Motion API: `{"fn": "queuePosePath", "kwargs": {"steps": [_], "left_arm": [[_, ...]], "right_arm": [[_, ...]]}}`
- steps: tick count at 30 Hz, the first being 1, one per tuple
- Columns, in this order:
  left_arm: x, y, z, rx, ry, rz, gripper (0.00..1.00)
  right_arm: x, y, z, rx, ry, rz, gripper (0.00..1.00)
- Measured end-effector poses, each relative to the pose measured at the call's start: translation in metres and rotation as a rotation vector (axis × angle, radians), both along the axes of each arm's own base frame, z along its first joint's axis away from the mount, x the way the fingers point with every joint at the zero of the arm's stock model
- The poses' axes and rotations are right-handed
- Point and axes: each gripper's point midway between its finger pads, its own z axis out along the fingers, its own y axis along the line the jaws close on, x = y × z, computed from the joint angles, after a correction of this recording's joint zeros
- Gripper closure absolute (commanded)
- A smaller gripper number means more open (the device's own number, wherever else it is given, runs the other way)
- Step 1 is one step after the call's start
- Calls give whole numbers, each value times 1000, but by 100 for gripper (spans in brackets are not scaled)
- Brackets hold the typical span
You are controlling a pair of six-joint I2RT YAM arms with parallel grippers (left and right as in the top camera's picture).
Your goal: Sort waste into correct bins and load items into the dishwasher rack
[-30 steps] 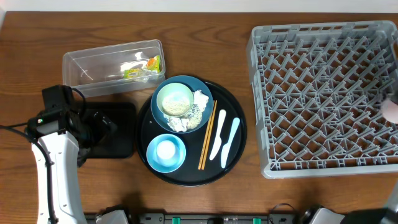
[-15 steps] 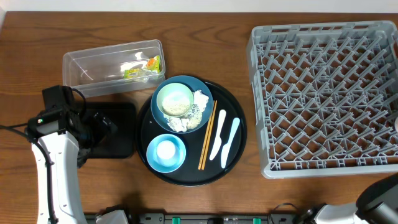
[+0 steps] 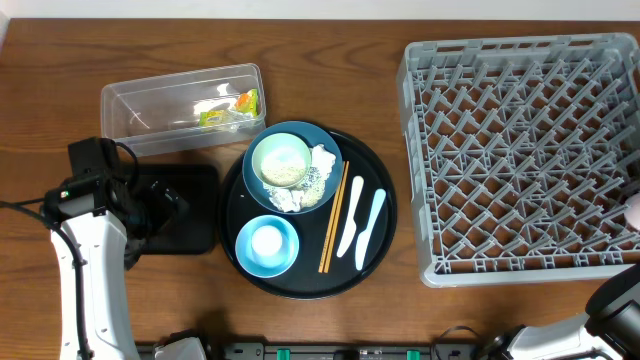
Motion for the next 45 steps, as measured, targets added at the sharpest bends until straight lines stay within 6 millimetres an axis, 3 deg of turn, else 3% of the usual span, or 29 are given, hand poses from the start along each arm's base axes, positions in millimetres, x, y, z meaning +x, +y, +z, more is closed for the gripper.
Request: {"fn": "queuePosePath", "kwargs": {"steps": [8,11,13,16,20,26,32,39,45], "left_arm": [[0,0,0,0,0,0,3],[0,0,0,0,0,0,3],[0,0,0,0,0,0,2],[0,0,0,0,0,0,3],[0,0,0,0,0,0,3],[0,0,0,0,0,0,2],[0,0,0,0,0,0,2],[0,0,0,4,1,-22,2],[-4,8,0,52,22,-35,2]], "right_arm": [[16,16,5,69,-88,65,1],[28,35,27,88,-162,139,1],[39,58,50,94,-224,225,1],[56,116,89,115,-298,415,1],[70,214,112,176,-307,709,1],[69,365,98,288,-198,1138,1],[41,490,87,319,-133,1495,1],[4,598,44,335,-30,1775,1],[-27,660,5,340,32,1923,1]]}}
